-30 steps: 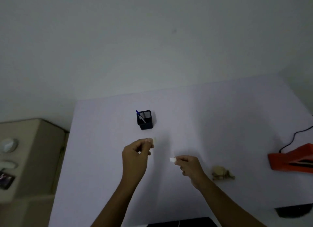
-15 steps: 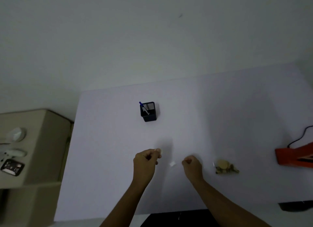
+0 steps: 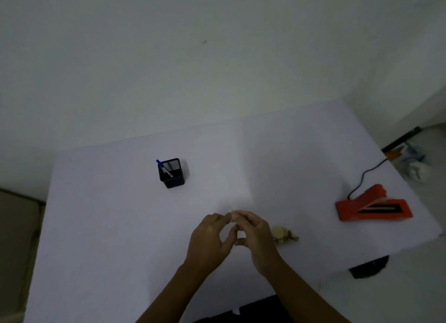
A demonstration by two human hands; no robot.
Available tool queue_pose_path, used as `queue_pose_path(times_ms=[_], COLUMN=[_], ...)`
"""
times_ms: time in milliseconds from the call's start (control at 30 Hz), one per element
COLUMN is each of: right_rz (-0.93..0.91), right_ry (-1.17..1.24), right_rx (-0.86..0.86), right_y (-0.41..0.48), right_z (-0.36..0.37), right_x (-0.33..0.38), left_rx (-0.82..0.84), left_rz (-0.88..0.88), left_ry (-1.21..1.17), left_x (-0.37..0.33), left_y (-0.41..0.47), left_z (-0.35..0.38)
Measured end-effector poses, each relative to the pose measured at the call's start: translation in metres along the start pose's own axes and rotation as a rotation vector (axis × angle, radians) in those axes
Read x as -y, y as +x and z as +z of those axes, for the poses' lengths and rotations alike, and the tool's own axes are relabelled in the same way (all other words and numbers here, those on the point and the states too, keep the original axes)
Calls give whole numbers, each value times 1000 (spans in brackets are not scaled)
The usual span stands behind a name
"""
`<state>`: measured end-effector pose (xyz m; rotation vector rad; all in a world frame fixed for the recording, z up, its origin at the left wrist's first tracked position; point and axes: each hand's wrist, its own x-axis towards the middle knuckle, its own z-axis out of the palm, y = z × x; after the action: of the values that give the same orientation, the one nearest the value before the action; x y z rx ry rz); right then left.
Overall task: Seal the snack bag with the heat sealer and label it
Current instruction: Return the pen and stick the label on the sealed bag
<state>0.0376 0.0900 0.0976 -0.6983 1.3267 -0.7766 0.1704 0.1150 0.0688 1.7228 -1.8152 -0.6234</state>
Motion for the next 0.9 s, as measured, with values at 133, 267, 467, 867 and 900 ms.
queue_pose_path(times_ms=[133, 267, 467, 867, 900], right_rz=[42, 104, 218, 183, 178], right_ry=[-37, -71, -92, -502, -533], right_rx=[-44, -44, -9, 130, 131], right_y=[8, 21, 49, 126, 134], right_z=[-27, -54, -100, -198, -203], right_x=[-5, -13, -22, -37, -40], left_rx=[101, 163, 250, 297, 293], left_rz=[45, 44, -66, -692, -708], left_ry=[-26, 20, -17, -350, -344], left_x=[-5, -5, -17, -35, -36], left_y=[3, 11, 28, 58, 60], left_z=[20, 44, 82, 192, 199])
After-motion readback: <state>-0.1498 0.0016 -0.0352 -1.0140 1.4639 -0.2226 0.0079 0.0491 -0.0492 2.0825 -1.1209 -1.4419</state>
